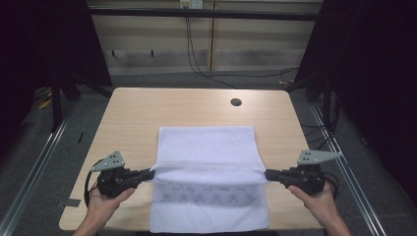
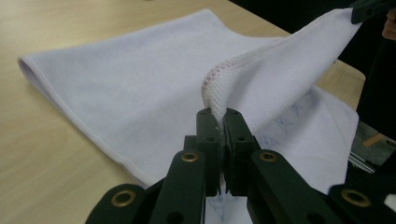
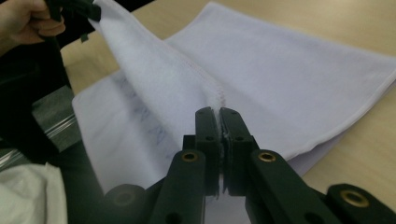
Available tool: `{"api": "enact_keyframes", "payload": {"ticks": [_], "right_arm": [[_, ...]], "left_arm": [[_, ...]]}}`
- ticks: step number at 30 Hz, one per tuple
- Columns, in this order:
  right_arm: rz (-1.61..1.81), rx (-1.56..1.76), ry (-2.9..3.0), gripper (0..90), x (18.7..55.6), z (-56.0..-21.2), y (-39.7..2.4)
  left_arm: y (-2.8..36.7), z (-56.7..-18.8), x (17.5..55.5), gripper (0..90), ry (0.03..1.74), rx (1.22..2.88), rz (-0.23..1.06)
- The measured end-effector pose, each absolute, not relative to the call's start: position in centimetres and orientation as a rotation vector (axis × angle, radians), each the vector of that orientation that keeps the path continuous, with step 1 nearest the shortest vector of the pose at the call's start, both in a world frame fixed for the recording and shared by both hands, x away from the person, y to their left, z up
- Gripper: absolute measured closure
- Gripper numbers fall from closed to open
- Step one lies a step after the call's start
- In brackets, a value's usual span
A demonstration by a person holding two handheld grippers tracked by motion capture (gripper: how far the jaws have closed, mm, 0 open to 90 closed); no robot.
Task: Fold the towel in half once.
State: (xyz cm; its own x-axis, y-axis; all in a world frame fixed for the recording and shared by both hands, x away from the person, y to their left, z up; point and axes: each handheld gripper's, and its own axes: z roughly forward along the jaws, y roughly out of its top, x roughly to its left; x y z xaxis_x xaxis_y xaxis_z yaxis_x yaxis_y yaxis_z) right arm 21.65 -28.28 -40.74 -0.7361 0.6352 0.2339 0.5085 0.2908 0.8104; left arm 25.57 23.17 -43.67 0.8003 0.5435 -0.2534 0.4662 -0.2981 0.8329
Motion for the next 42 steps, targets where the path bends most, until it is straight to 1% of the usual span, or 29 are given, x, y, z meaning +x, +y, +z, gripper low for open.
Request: {"api": "enact_keyframes", "payload": {"ticks": [4, 6, 7, 10, 13, 14, 16, 18, 20, 21, 23, 25, 27, 29, 32, 33, 37, 41, 42], "right_arm": [[1.387, 1.107, 2.508, 86.5, 20.7, -43.6, -27.7], [1.365, 1.121, 2.555, 83.9, 20.4, -44.8, -27.5], [1.356, 1.110, 2.564, 80.8, 20.2, -45.3, -27.4], [1.370, 1.114, 2.603, 81.3, 19.9, -45.9, -27.4], [1.346, 1.123, 2.648, 79.8, 19.6, -46.9, -27.2], [1.319, 1.126, 2.665, 77.0, 19.4, -47.2, -27.0], [1.280, 1.106, 2.688, 70.6, 18.9, -47.6, -26.9], [1.293, 1.115, 2.692, 72.1, 18.4, -47.7, -27.0], [1.291, 1.110, 2.690, 70.4, 17.6, -47.8, -27.2], [1.288, 1.099, 2.690, 69.4, 17.4, -47.7, -27.2], [1.320, 1.123, 2.676, 64.0, 17.3, -47.4, -27.3], [1.367, 1.113, 2.668, 64.5, 17.0, -47.0, -27.5], [1.392, 1.121, 2.661, 62.5, 16.6, -46.9, -27.6], [1.415, 1.112, 2.642, 62.4, 16.4, -46.8, -27.8], [1.449, 1.123, 2.562, 62.3, 17.0, -46.6, -27.9], [1.434, 1.121, 2.547, 61.8, 17.5, -46.5, -27.8], [1.408, 1.155, 2.493, 62.9, 20.0, -46.7, -27.1], [1.378, 1.153, 2.491, 64.5, 22.6, -46.9, -25.9], [1.370, 1.144, 2.500, 64.6, 23.4, -46.9, -25.5]], "left_arm": [[23.0, -45.9, 24.9, 85.9, 0.762, 2.018, 0.054], [22.7, -47.1, 24.6, 84.6, 0.764, 2.115, 0.065], [22.7, -47.5, 24.6, 83.8, 0.762, 2.123, 0.047], [22.6, -47.9, 24.3, 82.9, 0.761, 2.138, 0.020], [22.4, -48.1, 24.1, 79.8, 0.726, 2.135, 0.000], [22.4, -48.1, 24.0, 77.0, 0.715, 2.144, 0.010], [22.5, -48.1, 23.7, 76.1, 0.699, 2.132, -0.010], [22.8, -48.0, 23.2, 76.0, 0.668, 2.125, -0.017], [23.1, -47.9, 22.7, 75.5, 0.663, 2.104, -0.011], [23.2, -47.8, 22.4, 73.4, 0.666, 2.103, -0.021], [23.6, -47.5, 21.9, 69.9, 0.651, 2.073, -0.053], [24.0, -47.4, 21.3, 68.6, 0.639, 2.054, -0.069], [24.2, -47.1, 21.0, 66.0, 0.628, 2.041, -0.058], [24.5, -46.7, 21.0, 64.1, 0.607, 2.002, -0.068], [24.9, -46.5, 21.5, 59.9, 0.634, 1.965, -0.050], [24.9, -46.4, 21.8, 59.9, 0.658, 1.969, -0.030], [24.0, -46.8, 23.9, 62.9, 0.725, 2.003, -0.010], [22.3, -47.8, 27.5, 64.0, 0.768, 2.066, -0.002], [22.0, -47.9, 28.3, 64.0, 0.779, 2.072, 0.025]]}}
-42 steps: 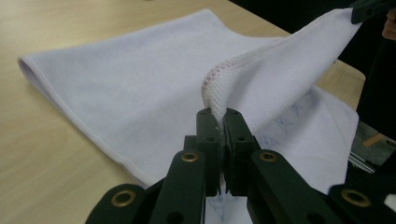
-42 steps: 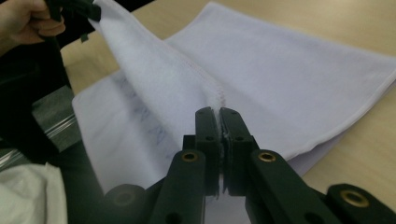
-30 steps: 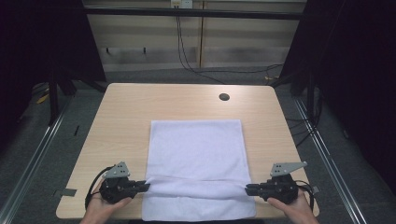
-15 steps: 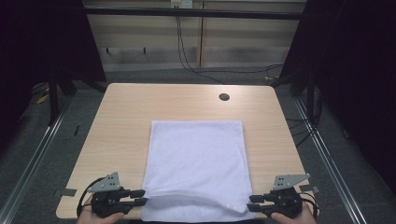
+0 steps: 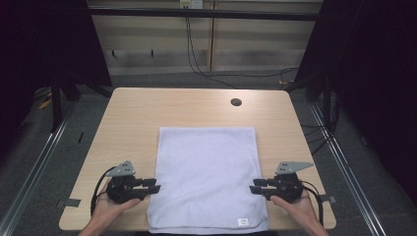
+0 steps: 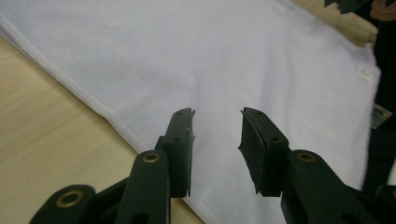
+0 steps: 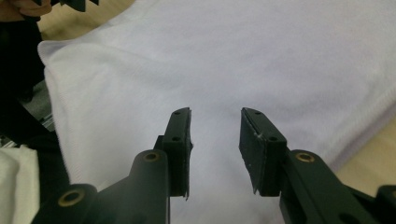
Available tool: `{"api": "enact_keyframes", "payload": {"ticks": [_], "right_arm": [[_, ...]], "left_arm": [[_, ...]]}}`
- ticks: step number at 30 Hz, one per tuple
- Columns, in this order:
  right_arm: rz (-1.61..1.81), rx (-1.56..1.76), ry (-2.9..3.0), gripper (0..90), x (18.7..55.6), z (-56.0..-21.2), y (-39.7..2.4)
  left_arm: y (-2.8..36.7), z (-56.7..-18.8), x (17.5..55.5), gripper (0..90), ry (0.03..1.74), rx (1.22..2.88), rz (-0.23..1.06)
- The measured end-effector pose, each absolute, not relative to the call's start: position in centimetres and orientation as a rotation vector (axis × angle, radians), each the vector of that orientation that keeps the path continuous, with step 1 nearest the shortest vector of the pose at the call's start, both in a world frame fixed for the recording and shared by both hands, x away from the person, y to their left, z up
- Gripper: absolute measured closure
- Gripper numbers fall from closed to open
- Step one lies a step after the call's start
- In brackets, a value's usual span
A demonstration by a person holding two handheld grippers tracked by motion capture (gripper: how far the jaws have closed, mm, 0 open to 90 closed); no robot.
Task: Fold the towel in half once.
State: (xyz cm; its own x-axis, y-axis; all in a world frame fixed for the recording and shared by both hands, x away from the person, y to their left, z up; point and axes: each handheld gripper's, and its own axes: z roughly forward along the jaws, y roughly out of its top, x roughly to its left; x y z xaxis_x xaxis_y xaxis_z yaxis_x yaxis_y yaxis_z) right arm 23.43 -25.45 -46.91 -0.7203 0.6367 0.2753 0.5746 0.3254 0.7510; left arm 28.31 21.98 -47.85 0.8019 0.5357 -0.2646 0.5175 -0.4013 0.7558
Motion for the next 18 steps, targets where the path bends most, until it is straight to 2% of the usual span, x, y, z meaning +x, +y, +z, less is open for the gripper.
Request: {"api": "enact_keyframes", "payload": {"ticks": [6, 10, 12, 18], "right_arm": [[1.290, 1.142, 2.558, 61.9, 27.1, -47.6, -23.5], [1.222, 1.133, 2.574, 59.5, 29.8, -47.7, -22.0], [1.233, 1.120, 2.578, 63.7, 31.4, -47.8, -21.6], [1.164, 1.150, 2.550, 64.6, 35.0, -48.9, -21.0]], "left_arm": [[20.2, -48.6, 32.7, 65.6, 0.833, 2.057, 0.017], [19.1, -49.0, 34.9, 63.0, 0.835, 2.092, 0.019], [18.9, -49.3, 35.9, 63.9, 0.856, 2.101, 0.014], [18.4, -50.4, 38.1, 66.2, 0.895, 2.100, 0.056]]}}
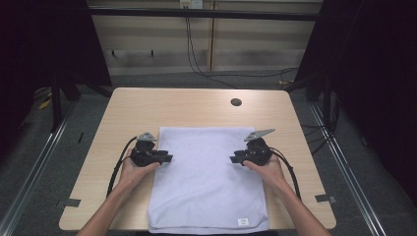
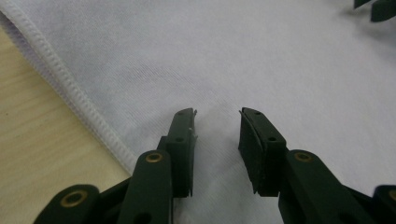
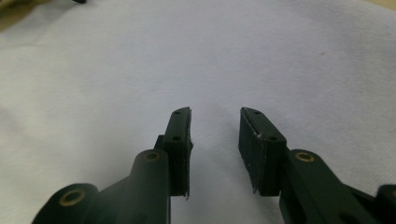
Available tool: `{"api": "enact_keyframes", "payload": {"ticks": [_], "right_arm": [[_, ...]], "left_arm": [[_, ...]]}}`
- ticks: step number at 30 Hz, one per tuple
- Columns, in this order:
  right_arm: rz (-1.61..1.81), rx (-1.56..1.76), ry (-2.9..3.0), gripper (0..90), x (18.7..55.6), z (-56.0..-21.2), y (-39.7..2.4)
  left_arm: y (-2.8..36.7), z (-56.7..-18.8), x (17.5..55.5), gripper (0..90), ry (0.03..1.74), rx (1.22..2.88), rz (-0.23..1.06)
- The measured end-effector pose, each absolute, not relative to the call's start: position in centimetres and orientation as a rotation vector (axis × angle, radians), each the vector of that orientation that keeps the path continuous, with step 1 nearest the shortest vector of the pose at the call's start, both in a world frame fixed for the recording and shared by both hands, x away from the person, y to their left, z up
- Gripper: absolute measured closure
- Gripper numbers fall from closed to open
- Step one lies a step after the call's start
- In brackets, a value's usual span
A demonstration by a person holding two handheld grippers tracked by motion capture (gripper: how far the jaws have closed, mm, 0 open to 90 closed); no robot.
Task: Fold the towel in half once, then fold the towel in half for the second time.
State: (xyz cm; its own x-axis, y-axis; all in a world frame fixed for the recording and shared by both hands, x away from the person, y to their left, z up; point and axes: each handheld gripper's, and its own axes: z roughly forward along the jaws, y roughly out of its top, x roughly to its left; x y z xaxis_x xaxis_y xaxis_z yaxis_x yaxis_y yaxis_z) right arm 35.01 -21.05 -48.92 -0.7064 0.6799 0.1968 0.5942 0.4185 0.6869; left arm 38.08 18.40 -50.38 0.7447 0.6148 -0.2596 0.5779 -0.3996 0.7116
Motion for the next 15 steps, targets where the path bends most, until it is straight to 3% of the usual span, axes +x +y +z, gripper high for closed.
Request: {"api": "enact_keyframes", "payload": {"ticks": [15], "right_arm": [[1.166, 1.220, 2.557, 64.3, 35.0, -50.0, -21.5]], "left_arm": [[18.9, -50.6, 36.8, 67.9, 0.872, 2.093, 0.077]]}}
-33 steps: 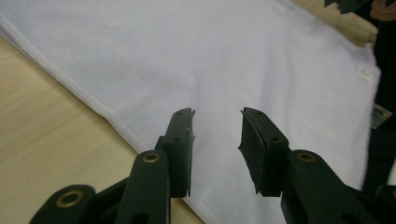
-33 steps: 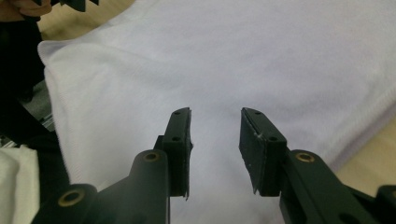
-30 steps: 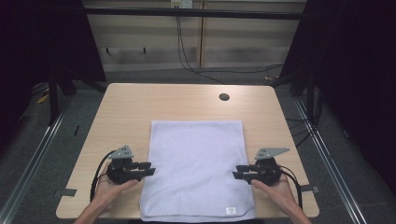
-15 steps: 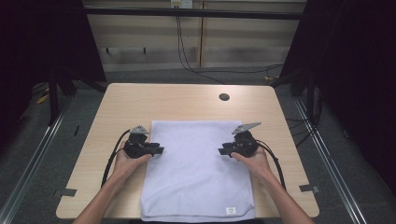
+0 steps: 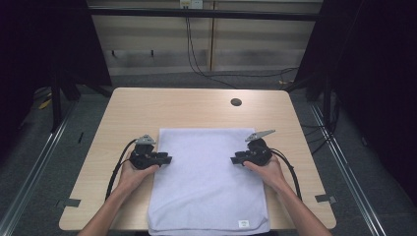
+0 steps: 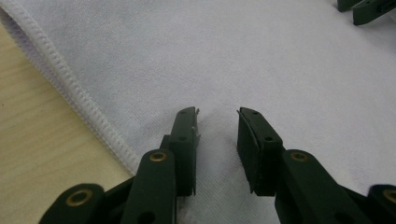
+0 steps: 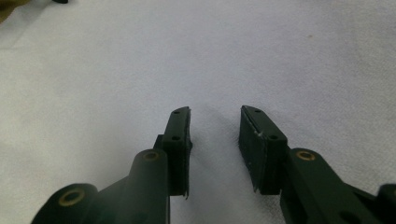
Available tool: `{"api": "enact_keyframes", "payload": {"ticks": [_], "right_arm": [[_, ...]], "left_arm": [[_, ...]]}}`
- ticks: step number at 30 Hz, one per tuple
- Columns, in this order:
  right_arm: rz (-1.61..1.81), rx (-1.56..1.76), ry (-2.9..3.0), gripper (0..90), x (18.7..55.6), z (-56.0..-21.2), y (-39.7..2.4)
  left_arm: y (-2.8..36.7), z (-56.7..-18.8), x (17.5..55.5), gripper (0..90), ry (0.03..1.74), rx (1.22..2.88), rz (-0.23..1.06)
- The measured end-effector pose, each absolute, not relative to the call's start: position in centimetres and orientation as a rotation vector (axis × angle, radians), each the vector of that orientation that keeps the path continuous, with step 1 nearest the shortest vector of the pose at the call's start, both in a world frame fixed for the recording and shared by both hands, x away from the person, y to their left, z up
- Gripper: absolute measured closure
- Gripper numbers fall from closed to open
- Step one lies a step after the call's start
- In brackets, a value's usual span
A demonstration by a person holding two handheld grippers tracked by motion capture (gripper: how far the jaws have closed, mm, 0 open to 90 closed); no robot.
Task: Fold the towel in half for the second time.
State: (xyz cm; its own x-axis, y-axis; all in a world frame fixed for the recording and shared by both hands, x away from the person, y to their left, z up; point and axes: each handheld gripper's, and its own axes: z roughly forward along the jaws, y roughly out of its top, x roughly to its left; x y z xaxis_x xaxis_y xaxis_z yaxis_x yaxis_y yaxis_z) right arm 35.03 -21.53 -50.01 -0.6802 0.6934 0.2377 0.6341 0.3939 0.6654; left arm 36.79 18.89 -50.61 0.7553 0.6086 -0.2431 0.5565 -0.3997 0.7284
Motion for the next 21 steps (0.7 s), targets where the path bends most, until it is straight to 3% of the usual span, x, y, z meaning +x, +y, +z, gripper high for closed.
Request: {"api": "enact_keyframes", "payload": {"ticks": [13, 16, 21], "right_arm": [[1.183, 1.166, 2.629, 66.7, 31.8, -49.9, -20.9], [1.170, 1.159, 2.640, 66.7, 30.7, -49.8, -20.9], [1.200, 1.160, 2.657, 67.7, 29.2, -49.8, -21.4]], "left_arm": [[19.8, -50.1, 32.8, 67.8, 0.850, 2.145, 0.053], [19.7, -50.1, 31.8, 62.5, 0.822, 2.148, 0.055], [19.6, -50.0, 30.7, 62.6, 0.827, 2.146, 0.023]]}}
